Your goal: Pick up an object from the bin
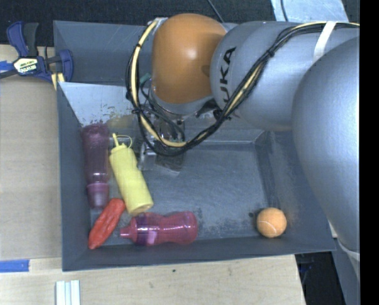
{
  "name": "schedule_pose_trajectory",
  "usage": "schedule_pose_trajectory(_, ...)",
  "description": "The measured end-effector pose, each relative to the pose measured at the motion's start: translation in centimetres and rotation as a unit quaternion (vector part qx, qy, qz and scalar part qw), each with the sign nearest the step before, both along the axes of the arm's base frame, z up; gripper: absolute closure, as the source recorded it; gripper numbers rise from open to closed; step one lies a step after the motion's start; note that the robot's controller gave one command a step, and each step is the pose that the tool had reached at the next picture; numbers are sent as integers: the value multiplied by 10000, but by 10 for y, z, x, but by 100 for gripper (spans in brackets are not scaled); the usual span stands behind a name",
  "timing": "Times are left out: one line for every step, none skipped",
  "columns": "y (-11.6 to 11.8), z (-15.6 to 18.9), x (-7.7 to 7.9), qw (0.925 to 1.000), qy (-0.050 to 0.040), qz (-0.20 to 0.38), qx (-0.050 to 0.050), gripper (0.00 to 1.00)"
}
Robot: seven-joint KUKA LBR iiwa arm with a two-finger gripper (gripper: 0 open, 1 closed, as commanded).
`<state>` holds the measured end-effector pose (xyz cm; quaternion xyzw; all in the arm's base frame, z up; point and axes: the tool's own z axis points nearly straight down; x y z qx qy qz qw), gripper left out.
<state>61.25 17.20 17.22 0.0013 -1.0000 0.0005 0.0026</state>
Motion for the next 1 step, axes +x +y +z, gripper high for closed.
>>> schedule_pose_trajectory(-1,5,2,10000,-41,-15,9,0)
